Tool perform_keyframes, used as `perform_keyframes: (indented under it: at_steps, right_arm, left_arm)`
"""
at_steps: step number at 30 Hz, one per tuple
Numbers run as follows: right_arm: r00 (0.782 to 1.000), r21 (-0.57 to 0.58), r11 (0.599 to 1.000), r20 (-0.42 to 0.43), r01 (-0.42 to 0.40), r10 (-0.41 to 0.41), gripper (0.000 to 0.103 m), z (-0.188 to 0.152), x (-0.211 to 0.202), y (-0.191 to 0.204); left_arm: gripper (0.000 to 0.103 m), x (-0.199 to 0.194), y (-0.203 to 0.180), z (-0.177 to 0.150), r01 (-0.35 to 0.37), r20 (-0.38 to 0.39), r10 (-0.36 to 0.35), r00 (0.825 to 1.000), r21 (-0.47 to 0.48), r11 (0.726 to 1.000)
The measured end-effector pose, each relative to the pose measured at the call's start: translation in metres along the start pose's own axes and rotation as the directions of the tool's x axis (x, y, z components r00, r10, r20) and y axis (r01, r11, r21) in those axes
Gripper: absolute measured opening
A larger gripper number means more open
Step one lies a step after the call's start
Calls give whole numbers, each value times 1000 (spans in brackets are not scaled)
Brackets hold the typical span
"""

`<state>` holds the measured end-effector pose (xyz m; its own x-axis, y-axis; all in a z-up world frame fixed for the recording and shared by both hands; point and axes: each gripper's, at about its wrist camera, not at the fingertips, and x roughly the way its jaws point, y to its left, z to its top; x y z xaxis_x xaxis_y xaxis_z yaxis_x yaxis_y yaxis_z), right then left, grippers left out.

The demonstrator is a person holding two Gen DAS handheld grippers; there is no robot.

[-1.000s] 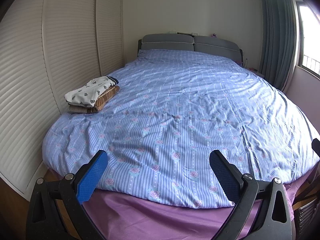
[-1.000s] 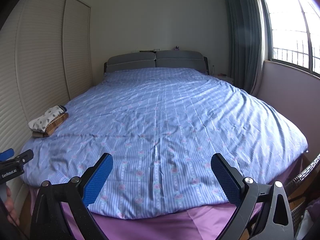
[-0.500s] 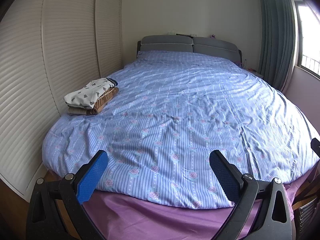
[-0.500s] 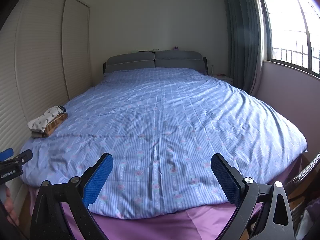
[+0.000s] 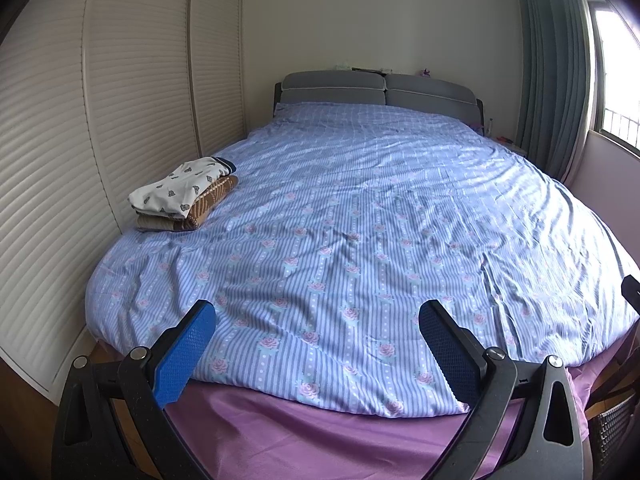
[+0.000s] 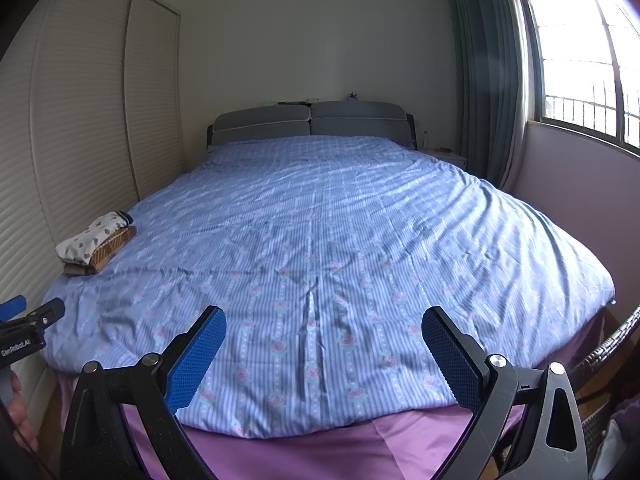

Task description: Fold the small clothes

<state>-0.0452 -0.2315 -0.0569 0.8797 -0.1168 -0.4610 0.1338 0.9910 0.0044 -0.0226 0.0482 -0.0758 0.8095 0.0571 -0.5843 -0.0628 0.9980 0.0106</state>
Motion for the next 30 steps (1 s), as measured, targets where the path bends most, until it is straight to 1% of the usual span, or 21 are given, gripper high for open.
perform_keyframes:
  at_steps: [30]
  right_arm:
    - [1000,4,1000,-3,-5,5,100,1,-1,2]
  left_arm:
    - [103,-2,3,1,4,-2,-4,1000,1,1000]
